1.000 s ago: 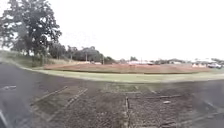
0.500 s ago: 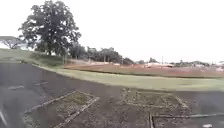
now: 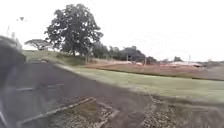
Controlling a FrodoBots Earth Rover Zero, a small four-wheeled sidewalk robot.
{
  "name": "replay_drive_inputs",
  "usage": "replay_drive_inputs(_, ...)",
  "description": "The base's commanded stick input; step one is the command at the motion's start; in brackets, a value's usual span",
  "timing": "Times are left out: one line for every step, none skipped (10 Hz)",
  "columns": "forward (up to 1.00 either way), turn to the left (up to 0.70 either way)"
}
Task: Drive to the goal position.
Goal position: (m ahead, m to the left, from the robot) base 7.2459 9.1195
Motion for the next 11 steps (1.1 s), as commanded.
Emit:
replay_drive_inputs(0.00,1.00)
replay_drive_inputs(0.00,1.00)
replay_drive_inputs(0.00,1.00)
replay_drive_inputs(0.00,1.00)
replay_drive_inputs(0.00,0.98)
replay_drive_inputs(0.00,0.84)
replay_drive_inputs(0.21,0.00)
replay_drive_inputs(1.00,0.00)
replay_drive_inputs(1.00,0.00)
replay_drive_inputs(1.00,0.00)
replay_drive_inputs(1.00,0.00)
